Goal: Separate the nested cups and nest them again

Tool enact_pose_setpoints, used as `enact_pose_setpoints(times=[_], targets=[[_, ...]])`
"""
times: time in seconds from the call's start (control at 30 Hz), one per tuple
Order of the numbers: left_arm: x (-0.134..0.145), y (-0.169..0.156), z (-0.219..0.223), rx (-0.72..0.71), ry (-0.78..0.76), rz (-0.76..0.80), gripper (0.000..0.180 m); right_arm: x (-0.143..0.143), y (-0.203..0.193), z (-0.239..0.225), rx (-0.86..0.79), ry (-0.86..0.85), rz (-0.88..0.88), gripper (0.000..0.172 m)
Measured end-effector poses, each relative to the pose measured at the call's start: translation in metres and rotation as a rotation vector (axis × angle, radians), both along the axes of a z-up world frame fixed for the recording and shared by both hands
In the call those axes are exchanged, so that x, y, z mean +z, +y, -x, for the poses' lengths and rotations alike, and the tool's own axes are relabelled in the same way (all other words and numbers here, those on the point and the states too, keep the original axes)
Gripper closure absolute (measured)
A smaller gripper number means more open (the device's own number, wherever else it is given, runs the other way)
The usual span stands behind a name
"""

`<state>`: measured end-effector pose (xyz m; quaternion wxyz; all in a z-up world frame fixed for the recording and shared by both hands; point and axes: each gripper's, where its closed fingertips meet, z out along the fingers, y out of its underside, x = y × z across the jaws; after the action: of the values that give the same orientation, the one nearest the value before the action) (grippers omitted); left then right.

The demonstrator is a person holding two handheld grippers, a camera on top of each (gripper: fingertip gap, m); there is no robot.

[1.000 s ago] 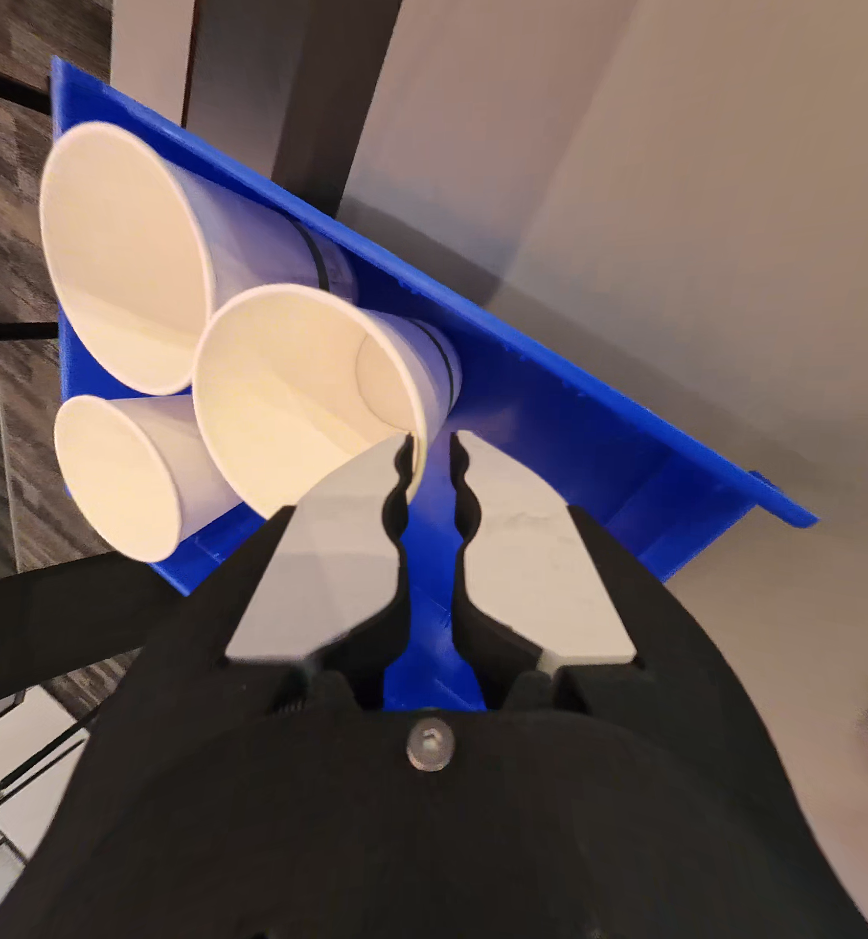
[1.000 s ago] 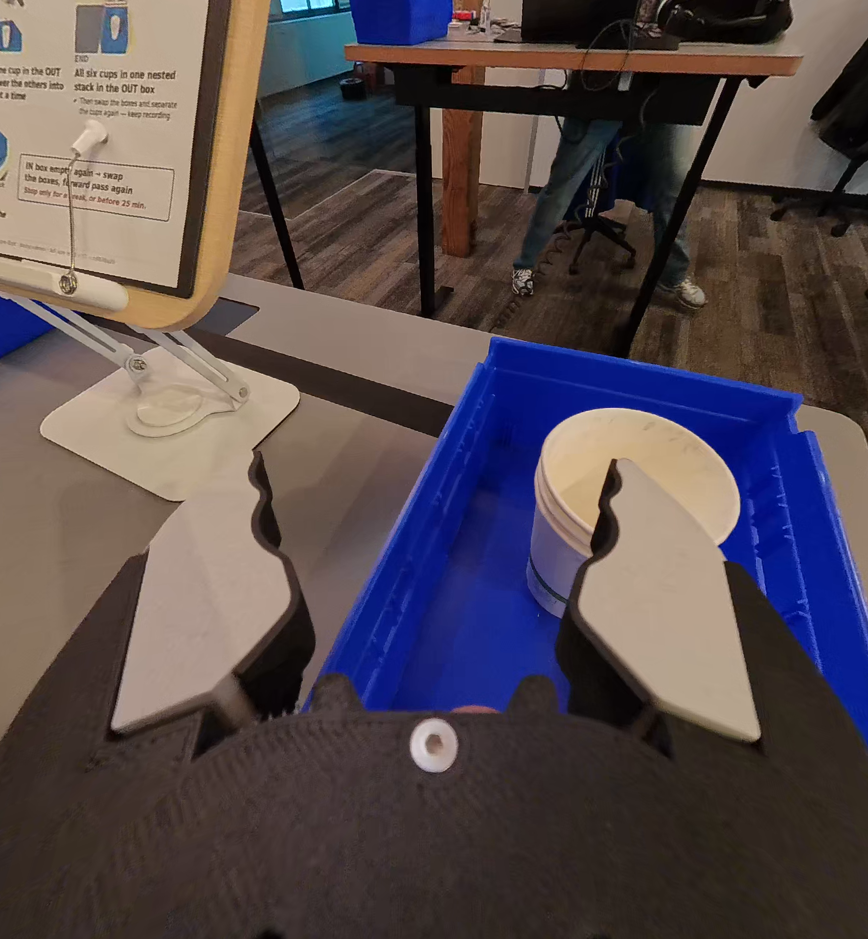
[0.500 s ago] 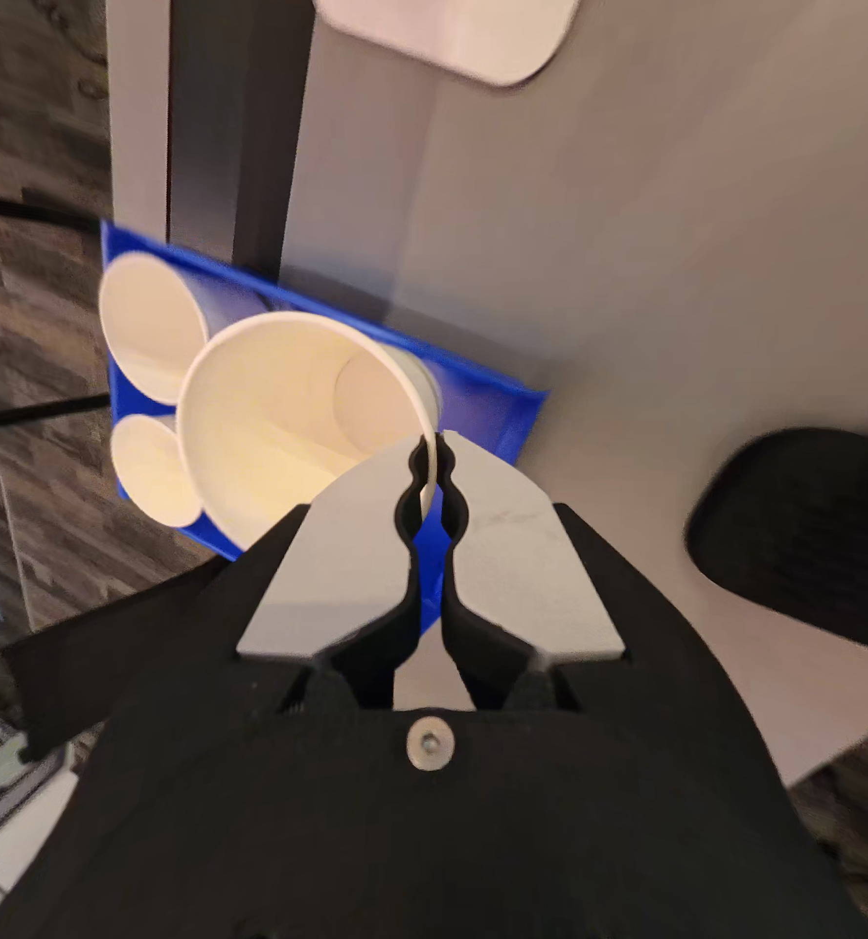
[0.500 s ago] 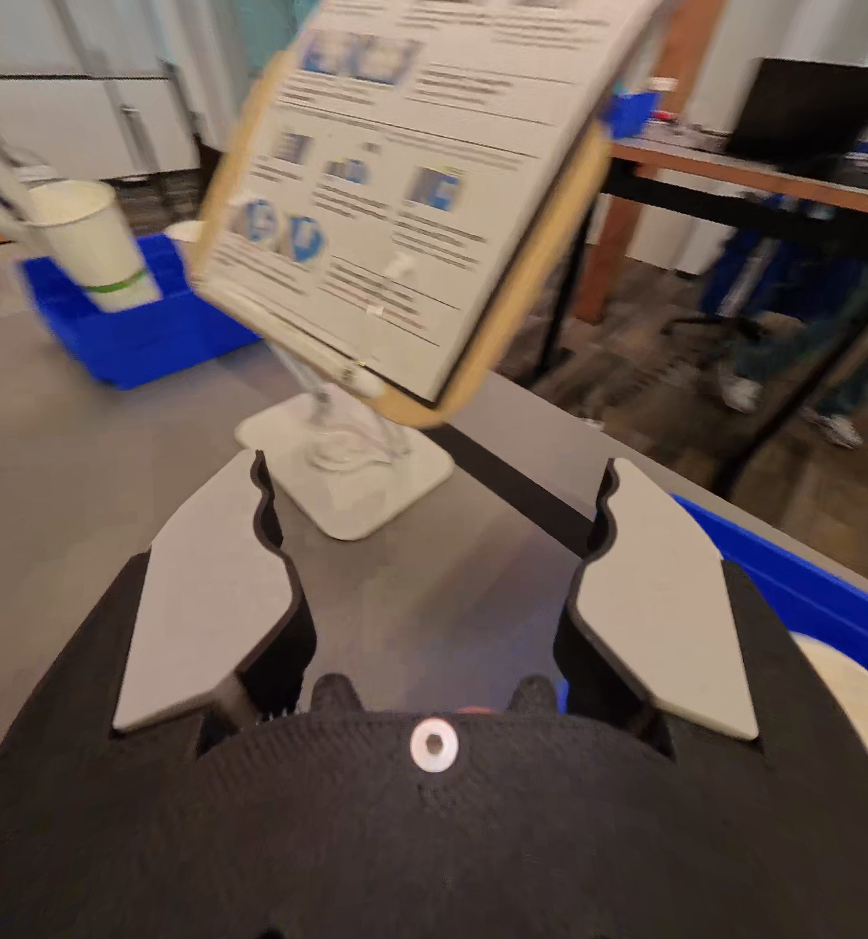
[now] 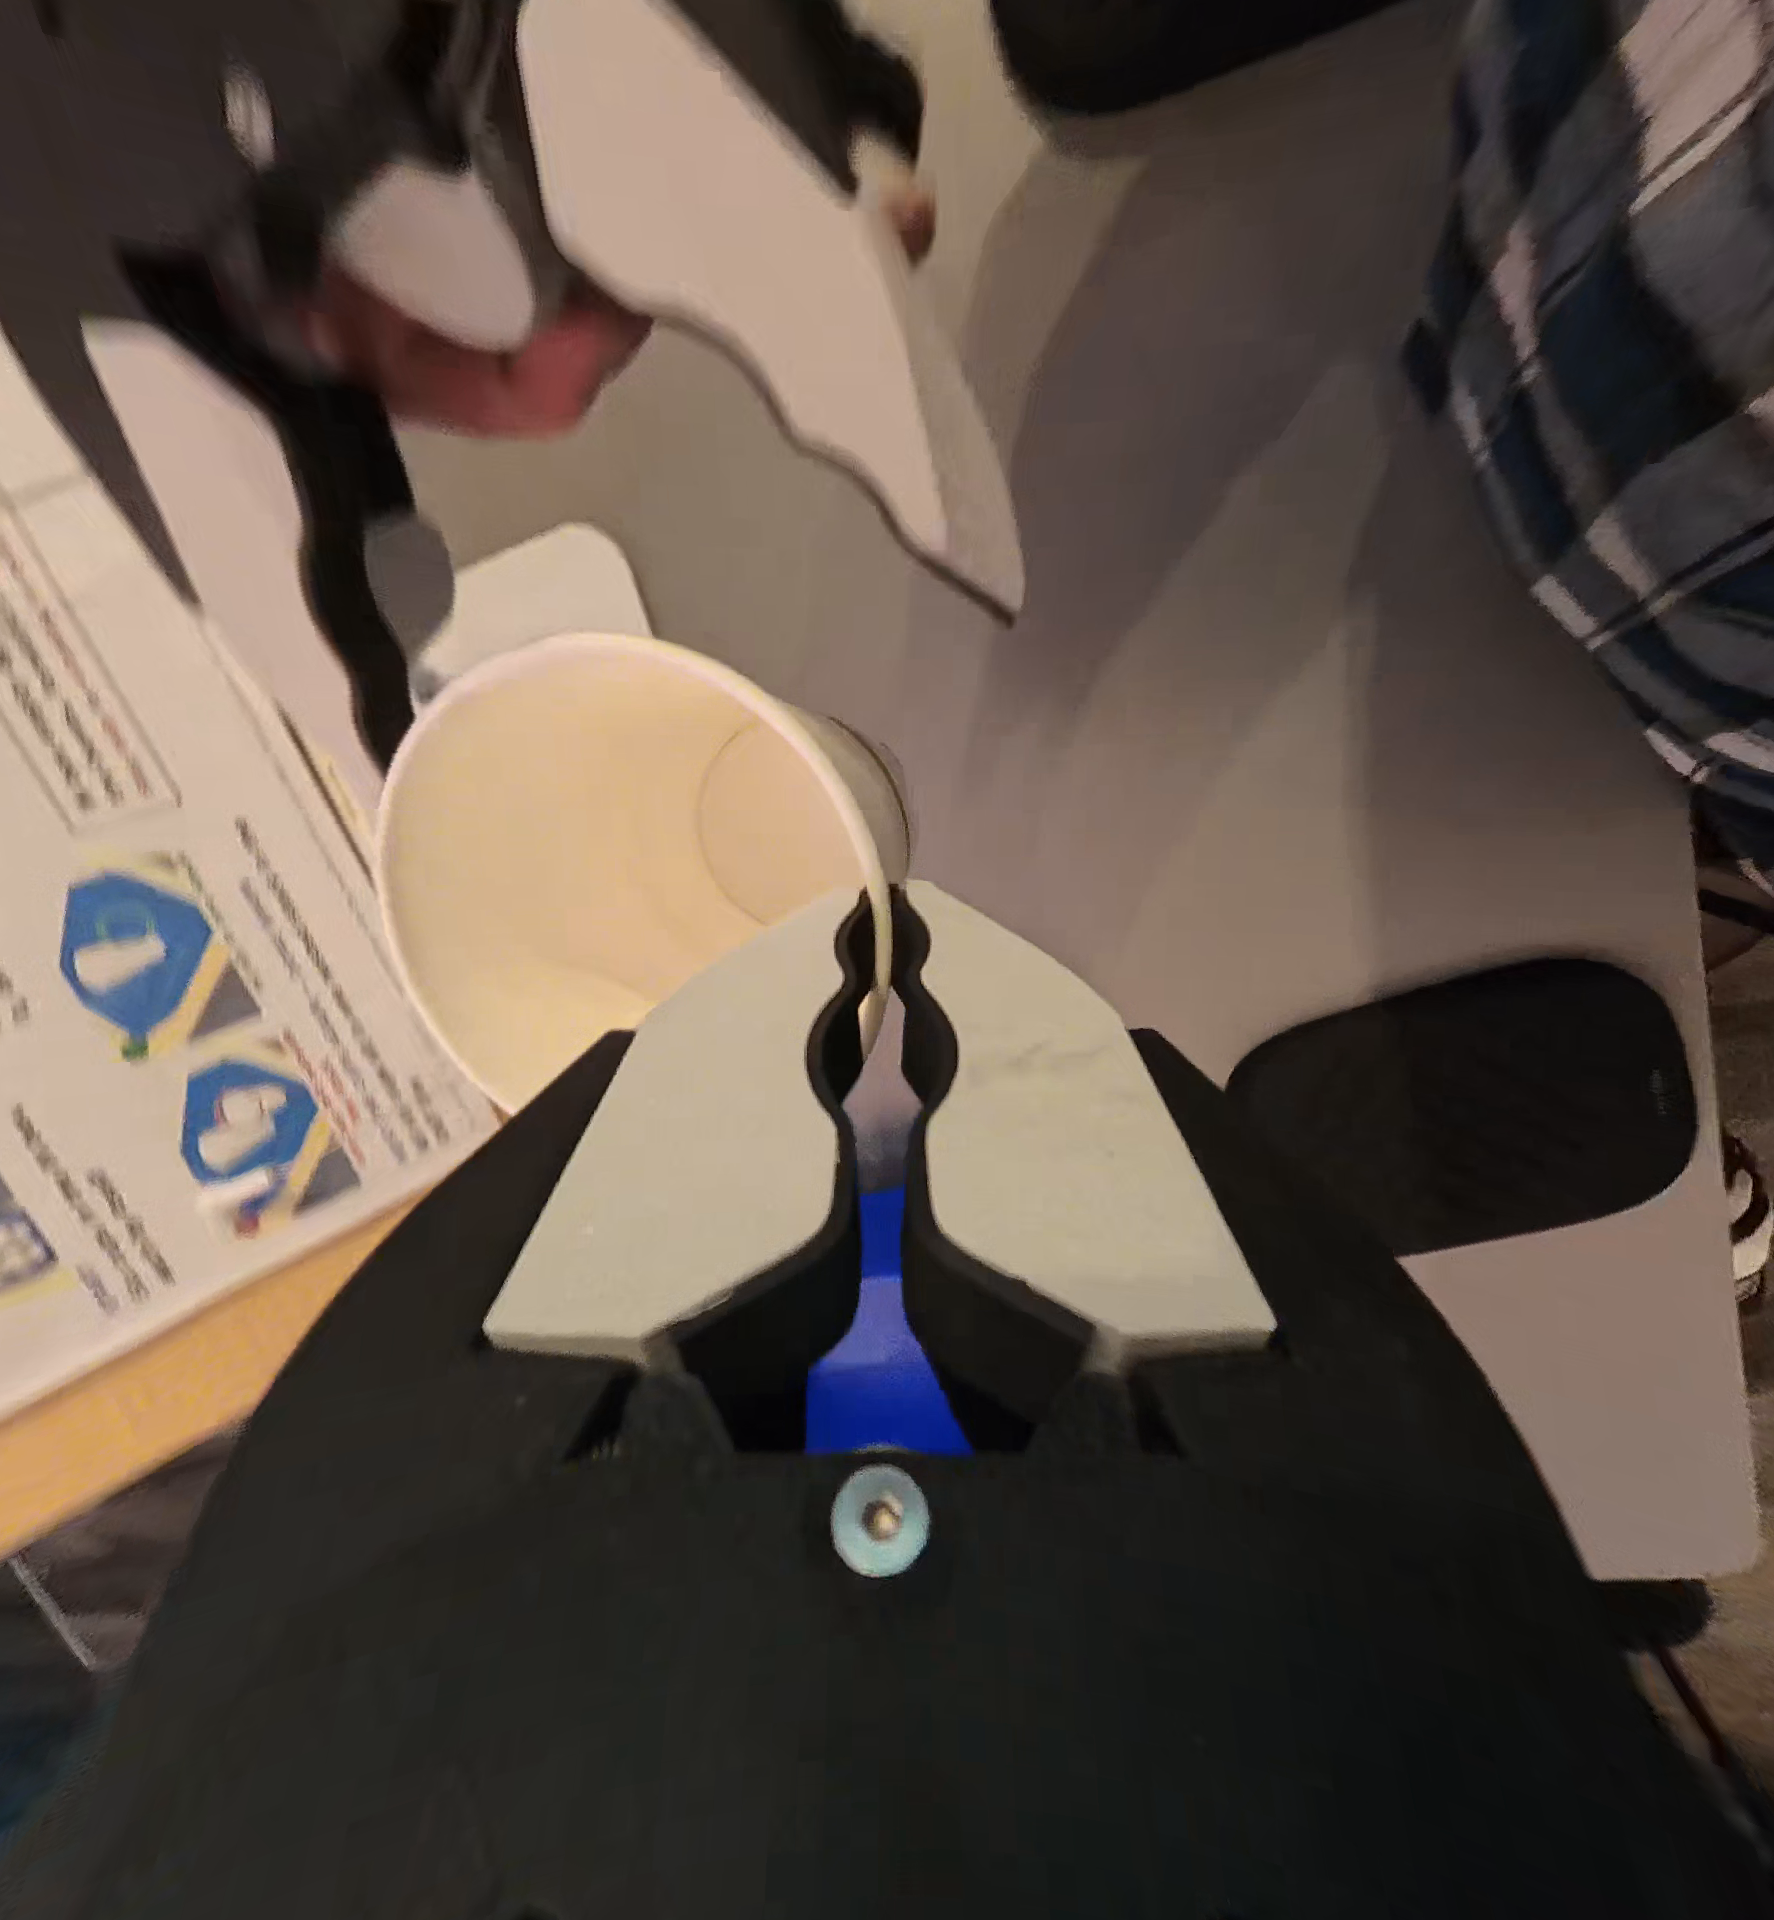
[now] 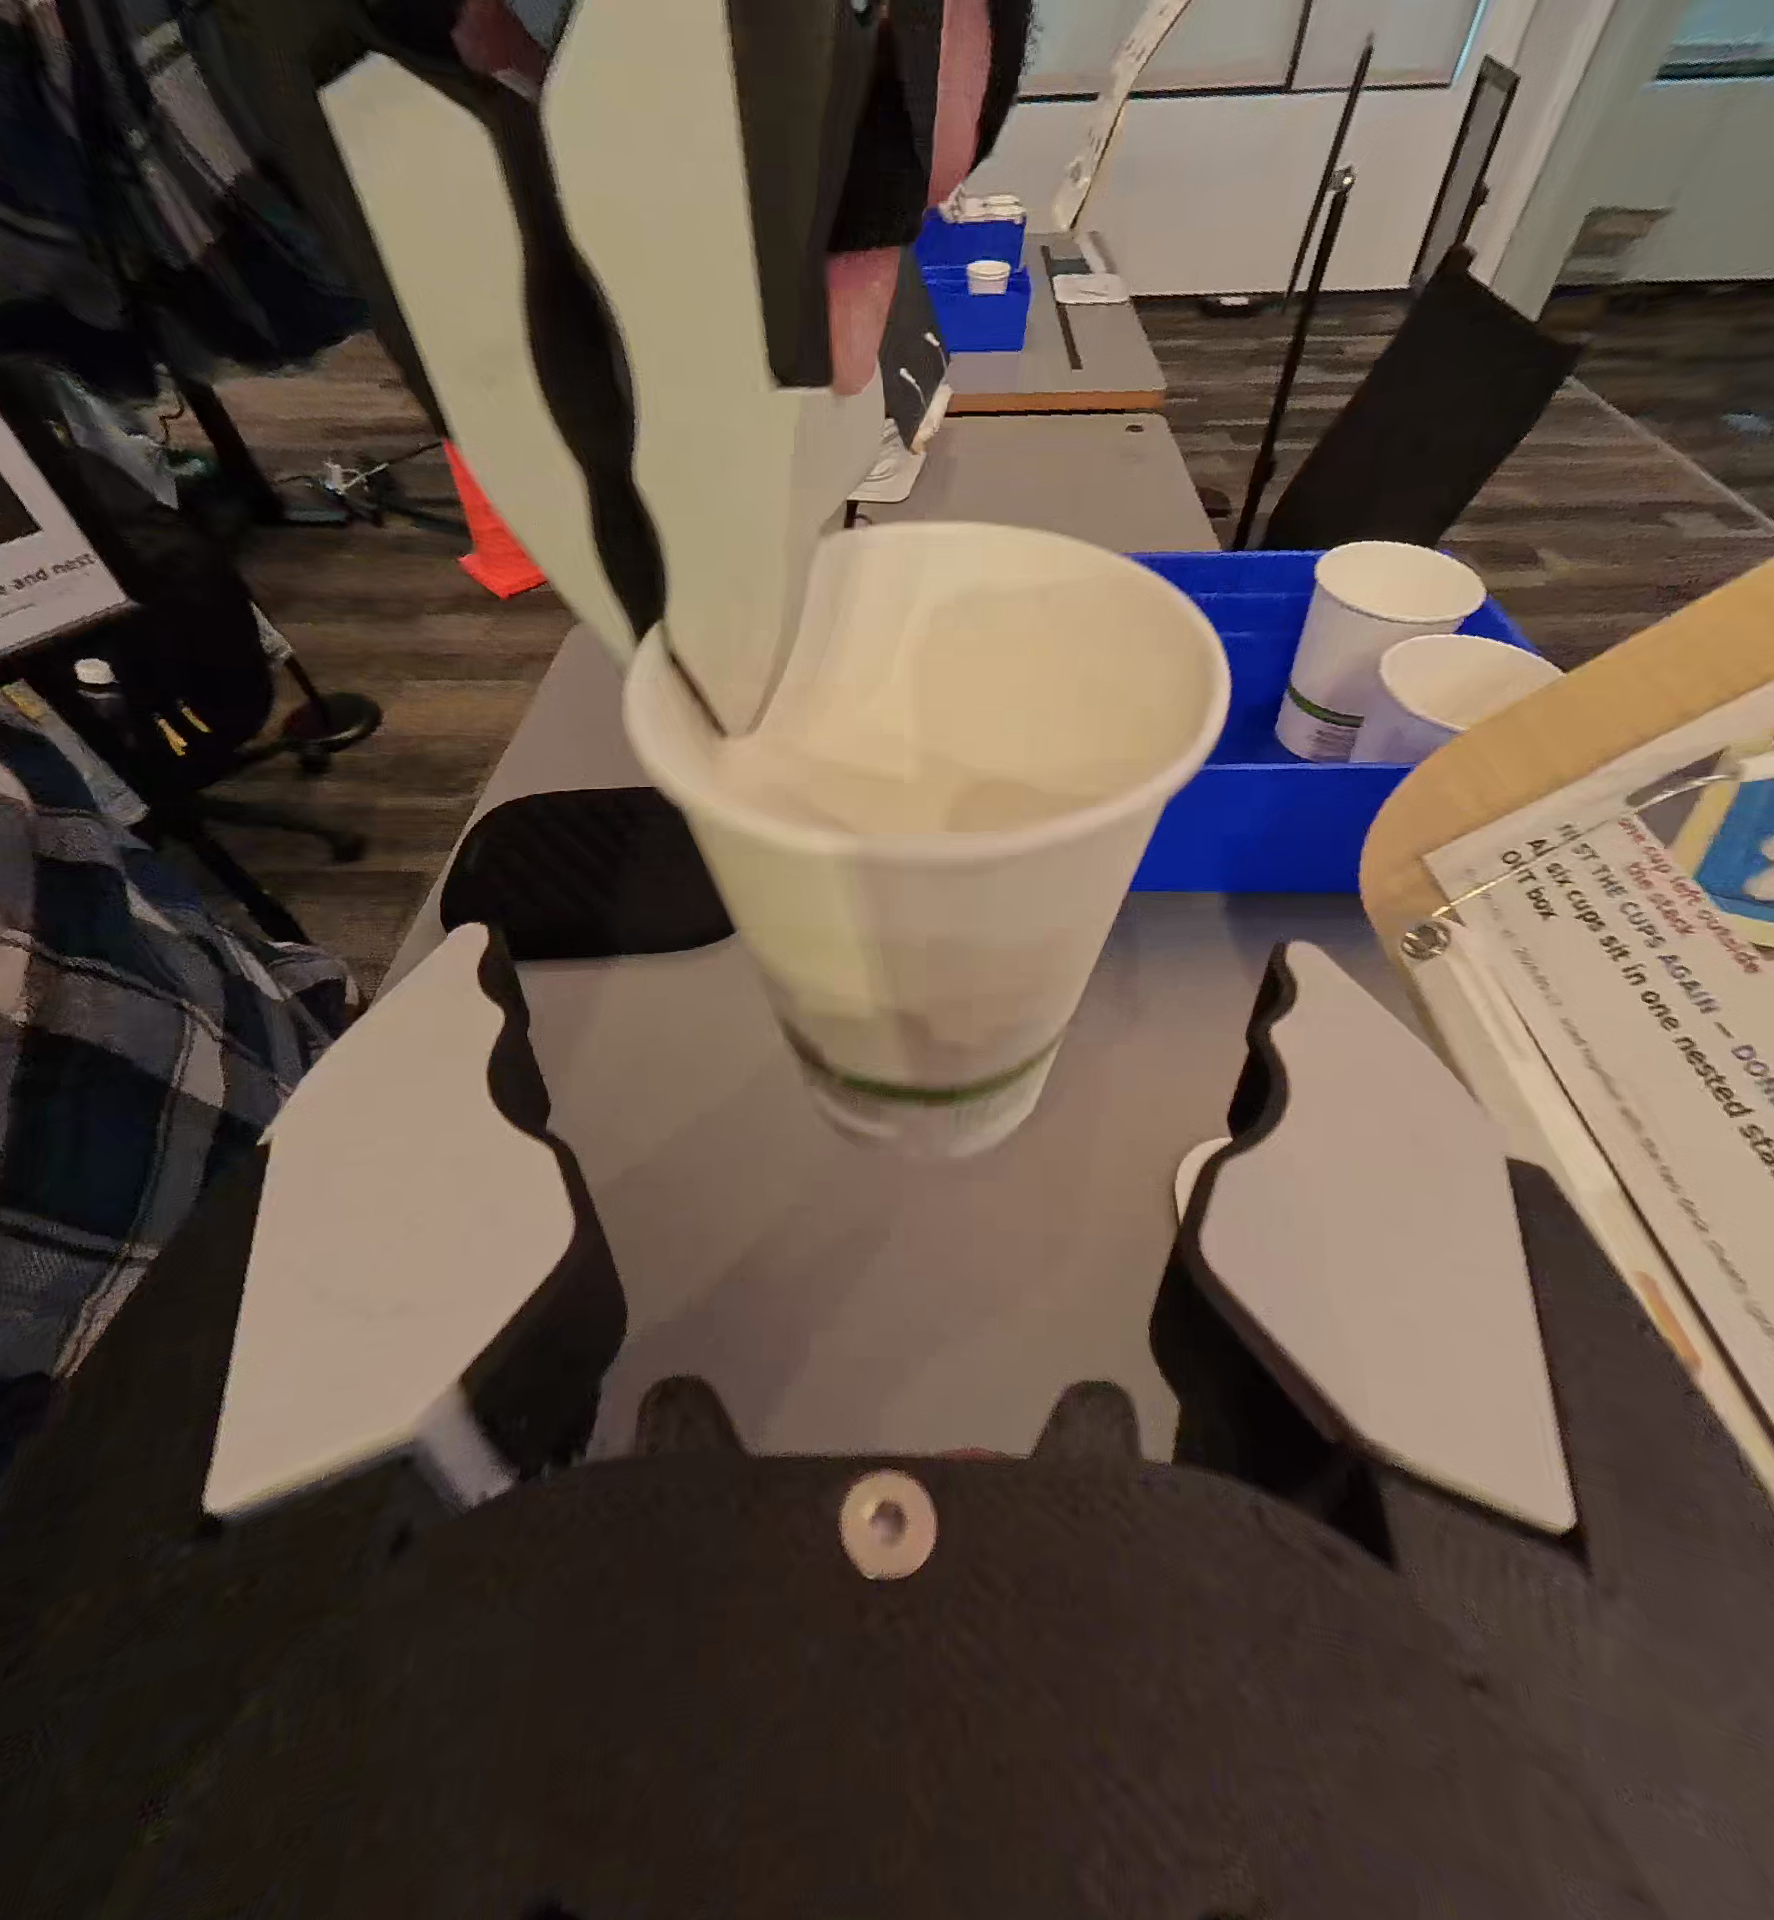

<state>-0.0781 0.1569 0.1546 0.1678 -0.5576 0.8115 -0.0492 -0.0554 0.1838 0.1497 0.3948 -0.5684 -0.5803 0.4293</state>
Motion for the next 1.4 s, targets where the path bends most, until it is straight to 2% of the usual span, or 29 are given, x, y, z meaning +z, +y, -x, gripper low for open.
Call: enact_pose_setpoints(times=[0.03, 0.33, 0.7, 0.87, 0.93, 0.97, 1.1, 1.27, 1.4], targets=[[0.000, -0.004, -0.007, -0.028, 0.001, 0.004, 0.178, 0.000, -0.002, 0.001, 0.010, 0.001, 0.006, 0.041], [-0.004, -0.020, -0.047, -0.161, -0.028, 0.038, 0.178, 0.010, -0.022, -0.010, 0.084, 0.072, 0.067, 0.052], [-0.005, -0.016, -0.059, -0.167, -0.030, 0.050, 0.178, 0.007, -0.017, -0.020, 0.073, 0.103, 0.088, 0.062], [0.024, 0.005, -0.072, -0.066, -0.150, -0.039, 0.120, 0.012, -0.004, -0.042, 0.003, 0.166, 0.116, 0.065], [0.041, 0.012, -0.073, -0.029, -0.216, -0.078, 0.118, 0.013, 0.009, -0.066, -0.074, 0.179, 0.108, 0.065], [0.048, 0.016, -0.071, -0.005, -0.245, -0.097, 0.125, 0.014, 0.020, -0.084, -0.131, 0.182, 0.096, 0.065], [0.050, 0.027, -0.051, 0.084, -0.321, -0.127, 0.180, 0.025, 0.083, -0.189, -0.478, 0.229, 0.021, 0.065], [0.008, 0.030, -0.029, 0.220, -0.313, -0.052, 0.180, 0.028, 0.152, -0.344, -0.958, 0.240, -0.123, 0.066], [-0.021, 0.027, -0.020, 0.272, -0.273, -0.010, 0.180, 0.014, 0.181, -0.414, -1.160, 0.237, -0.162, 0.066]])
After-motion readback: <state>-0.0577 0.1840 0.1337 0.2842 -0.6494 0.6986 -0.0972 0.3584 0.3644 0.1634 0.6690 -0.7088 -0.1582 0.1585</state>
